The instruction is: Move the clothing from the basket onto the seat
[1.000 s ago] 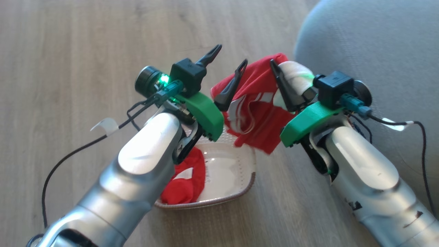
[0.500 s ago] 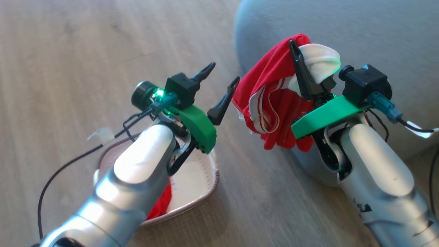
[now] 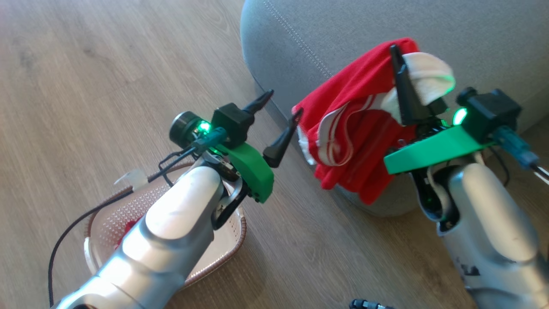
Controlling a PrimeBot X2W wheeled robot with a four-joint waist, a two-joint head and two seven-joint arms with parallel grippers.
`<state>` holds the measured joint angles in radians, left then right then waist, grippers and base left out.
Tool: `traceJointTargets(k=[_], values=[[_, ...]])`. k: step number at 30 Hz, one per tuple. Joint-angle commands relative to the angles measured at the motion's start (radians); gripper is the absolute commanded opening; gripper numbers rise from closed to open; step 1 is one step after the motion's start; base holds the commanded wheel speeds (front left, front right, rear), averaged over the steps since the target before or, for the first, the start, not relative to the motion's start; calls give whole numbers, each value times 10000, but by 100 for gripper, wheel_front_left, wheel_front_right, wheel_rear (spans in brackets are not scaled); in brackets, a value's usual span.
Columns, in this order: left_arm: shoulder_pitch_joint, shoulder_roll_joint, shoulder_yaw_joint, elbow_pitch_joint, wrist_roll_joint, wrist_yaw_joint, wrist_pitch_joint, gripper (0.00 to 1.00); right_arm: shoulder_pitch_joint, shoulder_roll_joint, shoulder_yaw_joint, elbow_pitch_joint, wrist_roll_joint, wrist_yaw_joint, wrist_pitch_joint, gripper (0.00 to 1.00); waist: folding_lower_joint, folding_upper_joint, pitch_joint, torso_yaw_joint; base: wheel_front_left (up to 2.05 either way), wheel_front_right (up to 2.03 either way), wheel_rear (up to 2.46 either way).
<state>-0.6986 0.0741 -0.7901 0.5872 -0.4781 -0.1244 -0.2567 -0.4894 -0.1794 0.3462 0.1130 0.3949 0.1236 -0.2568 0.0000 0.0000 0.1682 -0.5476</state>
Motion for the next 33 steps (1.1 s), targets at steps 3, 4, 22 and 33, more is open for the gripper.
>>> traceJointTargets(k=[3, 4, 22, 33], values=[[-630, 4, -32, -320, -104, -60, -51, 100, 123, 0, -400, -802, -249, 71, -49, 0, 0, 0, 130, -78, 0, 0, 0], [-671, -1, -110, -325, -143, -60, -51, 100, 152, -15, -478, -885, -301, 71, -49, 0, 0, 0, 182, -89, 0, 0, 0], [-1239, 492, -1210, -318, -347, -62, -44, 100, -3906, -1960, -2096, 494, -1585, 71, -49, 0, 0, 0, 1993, -58, 0, 0, 0], [-1727, 520, -1668, -328, -159, -60, 160, 100, -6654, -3321, -2995, 2898, -1874, 71, -49, 0, 0, 0, 3407, 912, 0, 0, 0]])
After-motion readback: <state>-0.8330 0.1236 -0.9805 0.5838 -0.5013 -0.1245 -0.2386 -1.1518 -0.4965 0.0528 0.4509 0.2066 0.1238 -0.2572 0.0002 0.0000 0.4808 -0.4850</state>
